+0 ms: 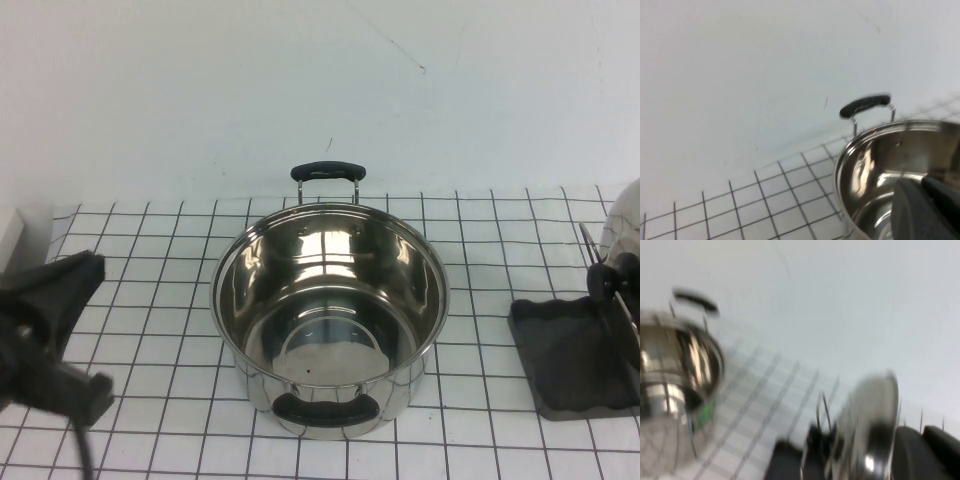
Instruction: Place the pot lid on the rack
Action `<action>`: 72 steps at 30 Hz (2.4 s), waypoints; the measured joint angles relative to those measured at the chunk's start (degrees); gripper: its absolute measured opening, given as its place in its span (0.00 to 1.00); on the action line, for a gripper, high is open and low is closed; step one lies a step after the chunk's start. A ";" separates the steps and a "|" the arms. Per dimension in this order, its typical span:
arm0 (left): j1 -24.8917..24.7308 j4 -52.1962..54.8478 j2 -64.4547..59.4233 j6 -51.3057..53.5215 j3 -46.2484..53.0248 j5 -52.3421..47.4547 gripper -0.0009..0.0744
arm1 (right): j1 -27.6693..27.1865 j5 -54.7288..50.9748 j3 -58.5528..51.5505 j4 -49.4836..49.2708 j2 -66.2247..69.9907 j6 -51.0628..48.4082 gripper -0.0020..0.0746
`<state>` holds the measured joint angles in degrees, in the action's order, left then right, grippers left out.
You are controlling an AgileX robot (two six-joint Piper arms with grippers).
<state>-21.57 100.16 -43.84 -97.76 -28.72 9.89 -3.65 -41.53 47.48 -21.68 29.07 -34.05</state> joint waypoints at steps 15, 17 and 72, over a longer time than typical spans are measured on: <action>0.00 -0.26 36.80 -6.23 21.45 -2.16 0.01 | 0.00 7.17 -22.95 -32.52 -27.94 -27.88 0.02; 0.00 -0.26 38.65 -6.13 23.54 -1.62 0.01 | 0.00 7.57 -24.01 -32.67 -28.08 -27.88 0.02; 0.00 -0.05 39.62 -4.54 30.30 7.85 0.01 | 8.04 21.32 -49.03 26.46 -29.75 24.40 0.02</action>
<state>-21.57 100.10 -4.22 -102.30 1.58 17.73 4.39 -20.21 -1.56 4.78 -0.68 -9.64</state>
